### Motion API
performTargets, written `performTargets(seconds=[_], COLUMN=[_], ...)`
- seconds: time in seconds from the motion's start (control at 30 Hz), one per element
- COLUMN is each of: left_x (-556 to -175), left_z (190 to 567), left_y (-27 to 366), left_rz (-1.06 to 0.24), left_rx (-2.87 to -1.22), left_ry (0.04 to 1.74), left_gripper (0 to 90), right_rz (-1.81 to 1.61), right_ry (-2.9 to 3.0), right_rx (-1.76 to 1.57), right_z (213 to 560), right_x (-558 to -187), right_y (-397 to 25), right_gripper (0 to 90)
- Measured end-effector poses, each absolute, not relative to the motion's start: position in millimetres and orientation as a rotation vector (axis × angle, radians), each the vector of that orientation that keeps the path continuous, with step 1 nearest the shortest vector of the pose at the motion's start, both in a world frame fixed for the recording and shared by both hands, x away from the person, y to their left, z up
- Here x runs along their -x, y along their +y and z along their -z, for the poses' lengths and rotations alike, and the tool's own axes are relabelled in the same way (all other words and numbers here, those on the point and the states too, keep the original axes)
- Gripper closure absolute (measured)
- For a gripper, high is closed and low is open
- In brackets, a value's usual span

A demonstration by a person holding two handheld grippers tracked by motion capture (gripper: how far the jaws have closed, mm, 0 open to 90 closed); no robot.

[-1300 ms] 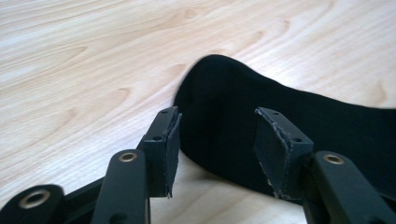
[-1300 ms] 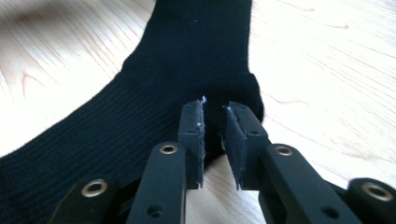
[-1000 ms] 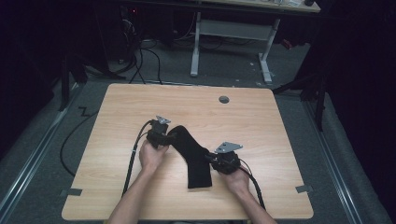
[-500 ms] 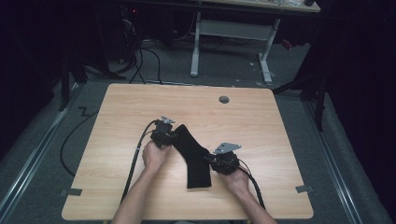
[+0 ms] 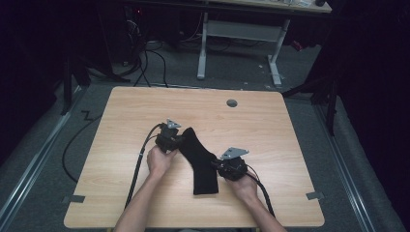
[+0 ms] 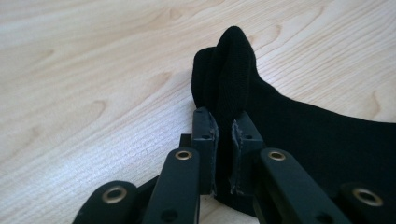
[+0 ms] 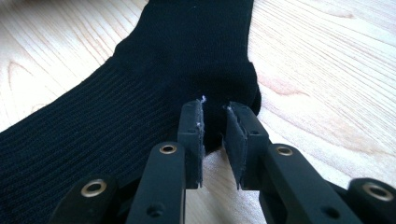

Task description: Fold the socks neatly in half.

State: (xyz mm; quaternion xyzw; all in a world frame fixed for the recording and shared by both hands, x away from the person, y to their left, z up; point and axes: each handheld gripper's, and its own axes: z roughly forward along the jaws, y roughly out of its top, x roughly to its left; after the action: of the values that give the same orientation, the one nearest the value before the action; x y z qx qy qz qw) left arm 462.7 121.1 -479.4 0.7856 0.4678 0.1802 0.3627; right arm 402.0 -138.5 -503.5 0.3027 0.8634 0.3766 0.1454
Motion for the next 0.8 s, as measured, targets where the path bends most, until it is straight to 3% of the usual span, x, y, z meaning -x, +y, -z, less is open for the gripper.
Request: performTargets(seconds=[0.33, 0.8], left_x=[-438, -412], left_z=[466, 481], left_y=[106, 92], left_rz=[-0.495, -0.451], left_rx=[-2.061, -2.121], left_ry=[1.059, 0.982], left_gripper=[81.2, 79.5], right_rz=[-1.077, -1.073], right_ry=[2.482, 2.476], right_rx=[-0.867, -0.866], right_z=[503, 503], right_x=[-401, -401], right_y=[-138, -137], right_gripper=[76.4, 76.4])
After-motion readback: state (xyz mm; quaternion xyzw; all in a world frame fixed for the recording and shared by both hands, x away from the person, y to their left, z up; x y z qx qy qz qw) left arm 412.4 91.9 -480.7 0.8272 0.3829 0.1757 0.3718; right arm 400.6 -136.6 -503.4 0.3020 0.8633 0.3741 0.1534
